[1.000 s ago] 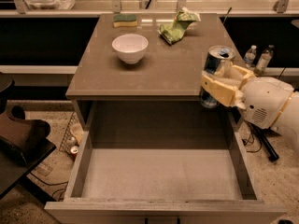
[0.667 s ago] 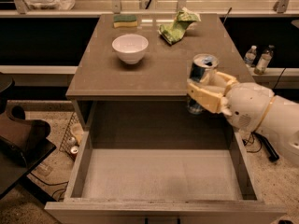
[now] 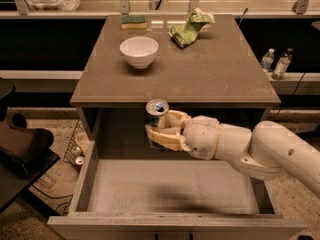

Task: Place redbull can into top drawer

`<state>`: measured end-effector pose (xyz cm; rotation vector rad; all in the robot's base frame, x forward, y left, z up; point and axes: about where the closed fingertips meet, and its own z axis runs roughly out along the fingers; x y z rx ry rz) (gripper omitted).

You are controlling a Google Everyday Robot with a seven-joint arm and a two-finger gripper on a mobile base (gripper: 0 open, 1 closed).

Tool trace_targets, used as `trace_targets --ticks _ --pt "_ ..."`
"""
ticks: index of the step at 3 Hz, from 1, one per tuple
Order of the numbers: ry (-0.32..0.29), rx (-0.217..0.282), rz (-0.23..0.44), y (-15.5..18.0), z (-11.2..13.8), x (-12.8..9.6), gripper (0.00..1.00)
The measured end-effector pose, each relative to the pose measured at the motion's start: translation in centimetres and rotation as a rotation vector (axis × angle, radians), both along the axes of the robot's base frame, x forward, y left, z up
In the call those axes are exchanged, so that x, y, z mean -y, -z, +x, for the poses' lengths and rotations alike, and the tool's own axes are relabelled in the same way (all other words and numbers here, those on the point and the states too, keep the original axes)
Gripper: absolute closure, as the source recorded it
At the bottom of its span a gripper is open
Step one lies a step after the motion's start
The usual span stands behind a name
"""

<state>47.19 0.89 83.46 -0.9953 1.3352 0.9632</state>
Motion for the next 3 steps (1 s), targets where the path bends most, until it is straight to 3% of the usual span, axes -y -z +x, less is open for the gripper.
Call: trace_targets --ticks 2,3 --pt "-0.010 0.008 0.009 1.7 0.1 -0.9 1.00" --pt "-0.098 0.024 0.037 6.8 1.0 -3.3 1.00"
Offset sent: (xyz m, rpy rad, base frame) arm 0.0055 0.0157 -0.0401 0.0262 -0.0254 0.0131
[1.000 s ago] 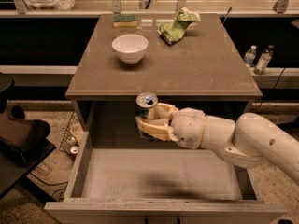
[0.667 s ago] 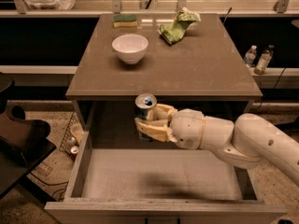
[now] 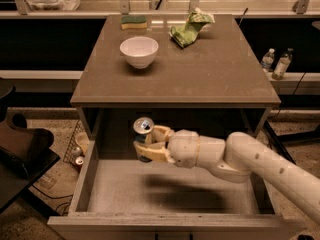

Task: Place redbull can into top drawer

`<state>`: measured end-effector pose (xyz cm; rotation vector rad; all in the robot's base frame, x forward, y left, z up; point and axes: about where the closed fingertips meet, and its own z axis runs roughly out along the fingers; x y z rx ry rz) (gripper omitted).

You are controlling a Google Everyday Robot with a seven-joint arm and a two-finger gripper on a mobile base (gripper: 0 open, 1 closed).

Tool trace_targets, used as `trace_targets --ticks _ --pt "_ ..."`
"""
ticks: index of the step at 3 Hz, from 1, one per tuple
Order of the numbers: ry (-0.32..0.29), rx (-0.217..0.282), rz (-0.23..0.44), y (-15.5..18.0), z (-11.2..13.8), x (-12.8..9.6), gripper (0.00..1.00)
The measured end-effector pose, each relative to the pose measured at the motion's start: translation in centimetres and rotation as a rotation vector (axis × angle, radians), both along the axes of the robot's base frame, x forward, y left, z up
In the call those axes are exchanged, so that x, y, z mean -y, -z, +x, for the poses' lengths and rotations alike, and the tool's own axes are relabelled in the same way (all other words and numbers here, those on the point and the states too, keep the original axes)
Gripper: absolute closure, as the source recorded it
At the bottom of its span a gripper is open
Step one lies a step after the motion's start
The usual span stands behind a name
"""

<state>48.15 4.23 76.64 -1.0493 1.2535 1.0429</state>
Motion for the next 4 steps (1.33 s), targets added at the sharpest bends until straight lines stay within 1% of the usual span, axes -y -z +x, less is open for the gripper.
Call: trace_targets --ticks 1,2,3,4 --pt "-0.088 -0.007 0.027 4.3 0.4 -2.4 1.00" --pt "-0.089 -0.007 0.027 4.3 0.4 -2.4 1.00" --pt "-0.095 -0.030 0.025 6.9 -0.4 -3.6 1.00" --pt "-0.129 -0.056 0.002 10.4 -1.2 -5.3 1.00"
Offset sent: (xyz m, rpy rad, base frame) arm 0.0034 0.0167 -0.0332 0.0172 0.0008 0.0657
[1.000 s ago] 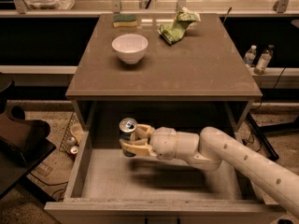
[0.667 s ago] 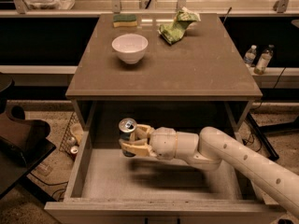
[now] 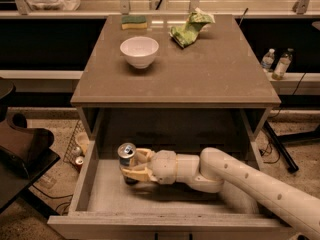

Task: Place redbull can into top drawer

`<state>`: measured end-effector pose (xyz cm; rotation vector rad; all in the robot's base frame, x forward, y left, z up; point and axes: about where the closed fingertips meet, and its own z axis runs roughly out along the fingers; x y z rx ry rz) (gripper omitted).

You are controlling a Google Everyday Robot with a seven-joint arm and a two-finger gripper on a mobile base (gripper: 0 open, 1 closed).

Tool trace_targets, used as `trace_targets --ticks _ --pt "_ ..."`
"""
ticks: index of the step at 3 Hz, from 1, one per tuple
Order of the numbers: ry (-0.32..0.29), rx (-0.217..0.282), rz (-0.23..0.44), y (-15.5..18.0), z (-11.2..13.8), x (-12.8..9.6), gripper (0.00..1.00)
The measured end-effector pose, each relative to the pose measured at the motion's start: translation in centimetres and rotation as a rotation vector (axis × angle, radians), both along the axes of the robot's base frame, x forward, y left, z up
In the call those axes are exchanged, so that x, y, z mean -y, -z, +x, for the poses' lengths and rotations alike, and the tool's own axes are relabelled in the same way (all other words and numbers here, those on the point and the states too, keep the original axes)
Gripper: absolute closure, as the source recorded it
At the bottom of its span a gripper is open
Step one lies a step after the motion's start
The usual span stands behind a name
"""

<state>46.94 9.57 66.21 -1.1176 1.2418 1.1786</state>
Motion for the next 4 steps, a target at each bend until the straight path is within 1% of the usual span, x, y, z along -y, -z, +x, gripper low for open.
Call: trace_targets --ticks 1,4 --pt "-0.008 -0.003 -0.001 0.33 -0.15 -0.38 0.87" --pt "-0.019 -0.001 0.001 0.17 -0.38 -0.86 0.16"
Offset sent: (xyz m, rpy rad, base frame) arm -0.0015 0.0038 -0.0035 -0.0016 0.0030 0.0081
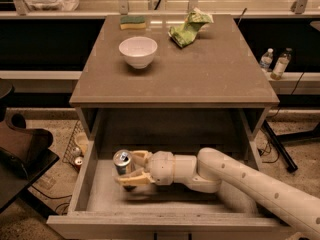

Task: Place redbull can into top drawer

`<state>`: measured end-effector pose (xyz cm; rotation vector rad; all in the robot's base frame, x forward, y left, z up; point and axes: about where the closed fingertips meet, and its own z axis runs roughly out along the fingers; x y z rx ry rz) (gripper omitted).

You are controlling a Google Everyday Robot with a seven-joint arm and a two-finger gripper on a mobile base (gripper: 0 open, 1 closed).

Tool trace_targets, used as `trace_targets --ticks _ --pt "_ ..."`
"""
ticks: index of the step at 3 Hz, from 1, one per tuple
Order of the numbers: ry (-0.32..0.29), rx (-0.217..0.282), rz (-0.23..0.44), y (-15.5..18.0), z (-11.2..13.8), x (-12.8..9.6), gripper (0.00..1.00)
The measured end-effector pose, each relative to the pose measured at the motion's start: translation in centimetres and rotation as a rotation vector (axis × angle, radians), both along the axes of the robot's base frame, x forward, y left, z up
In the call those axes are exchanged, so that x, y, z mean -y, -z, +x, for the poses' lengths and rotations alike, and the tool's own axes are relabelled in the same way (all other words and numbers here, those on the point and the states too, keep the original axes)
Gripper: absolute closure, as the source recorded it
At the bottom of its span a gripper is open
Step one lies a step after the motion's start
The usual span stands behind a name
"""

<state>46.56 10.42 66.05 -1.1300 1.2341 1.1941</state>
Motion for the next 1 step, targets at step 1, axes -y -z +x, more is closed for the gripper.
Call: trace_targets --ticks 1 --pt "-0.003 0.000 0.001 -0.05 -0.07 -0.14 0.00"
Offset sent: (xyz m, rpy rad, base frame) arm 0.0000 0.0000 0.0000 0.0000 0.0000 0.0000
